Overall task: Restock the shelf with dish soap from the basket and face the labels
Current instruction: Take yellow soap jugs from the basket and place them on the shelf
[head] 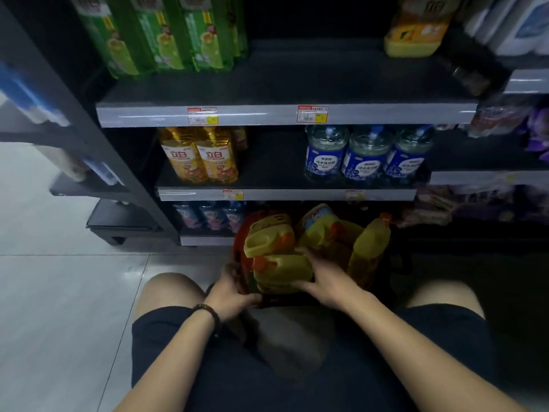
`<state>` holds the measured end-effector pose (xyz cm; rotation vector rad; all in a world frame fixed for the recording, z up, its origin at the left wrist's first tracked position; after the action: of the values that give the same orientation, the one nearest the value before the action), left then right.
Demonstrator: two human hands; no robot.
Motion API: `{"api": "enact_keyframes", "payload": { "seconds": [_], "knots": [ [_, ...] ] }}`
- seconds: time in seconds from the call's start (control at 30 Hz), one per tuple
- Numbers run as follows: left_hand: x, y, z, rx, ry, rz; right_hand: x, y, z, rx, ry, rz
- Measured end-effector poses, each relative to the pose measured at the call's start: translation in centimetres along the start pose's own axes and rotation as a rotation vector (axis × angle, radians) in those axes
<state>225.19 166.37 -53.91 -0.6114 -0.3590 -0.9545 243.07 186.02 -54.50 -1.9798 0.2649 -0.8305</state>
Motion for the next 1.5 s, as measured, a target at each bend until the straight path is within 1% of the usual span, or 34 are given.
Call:
{"api": "enact_keyframes", "payload": {
  "seconds": [0.07,0.2,0.33,0.47,0.57,0.67,0.77,0.83,0.9,1.0,1.07,1.17,1.23,1.3,1.4,1.5],
  "knots": [
    [-0.6,0.1,-0.4,0.041,0.002,0.001,-0.8,0.7,-0.2,-0.057,0.033,-0.022],
    [-1.2,0.4,-0.6,0.057,-0.017,-0.036,-2.0,2.1,0.1,-0.232,0.131,0.01],
    [-2.9,0.5,-1.5,-0.021,-0.005,-0.067,-3.8,3.2,1.2,-0.318,0.148,-0.018],
    [-3.0,1.0,-1.0,-0.009,0.007,-0.082,-3.6,2.0,0.8,-0.367,0.147,-0.095],
    [-2.8,1.4,-0.9,0.032,0.011,-0.09,-3.4,1.5,1.5,-0.448,0.127,0.007],
    [-3.0,1.5,-0.8,0.056,0.046,-0.074,-2.2,0.4,1.9,-0.588,0.157,0.127],
    [-2.8,1.9,0.0,0.089,0.118,-0.1,-0.9,-2.0,2.0,-0.698,0.087,0.267],
    [-2.7,2.3,0.8,0.111,0.197,-0.115,0.2,-4.3,1.8,-0.728,0.046,0.322],
    [-2.4,2.5,1.5,0.15,0.252,-0.104,1.1,-6.4,1.1,-0.69,0.005,0.371],
    [-1.9,2.5,2.4,0.207,0.287,-0.055,1.6,-9.1,0.1,-0.625,-0.043,0.4],
    [-1.2,3.0,3.6,0.231,0.357,0.009,1.9,-11.2,-0.8,-0.582,-0.046,0.431],
    [0.5,4.8,6.6,0.153,0.502,0.28,2.6,-14.0,-2.6,-0.498,-0.051,0.489],
    [2.0,6.4,9.3,0.119,0.531,0.425,3.0,-15.6,-3.9,-0.469,-0.019,0.552],
    [3.0,7.3,11.9,0.078,0.526,0.527,3.6,-17.1,-5.2,-0.458,0.012,0.602],
    [3.2,7.0,14.7,0.121,0.572,0.603,5.1,-20.0,-7.4,-0.445,0.026,0.651],
    [3.5,5.2,17.3,0.16,0.714,0.627,6.7,-23.8,-9.5,-0.413,0.024,0.652]
  ]
}}
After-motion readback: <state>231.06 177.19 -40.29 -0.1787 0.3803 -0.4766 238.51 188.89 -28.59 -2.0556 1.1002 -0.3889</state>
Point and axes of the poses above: each hand's wrist, its own x-axis away from the middle knuckle, its own y-axis out of the palm, z = x × y, the point moved 1 cm from there along -x, towards the middle knuckle, and after that the axes turned 14 degrees about x, right-handed, at the moved point
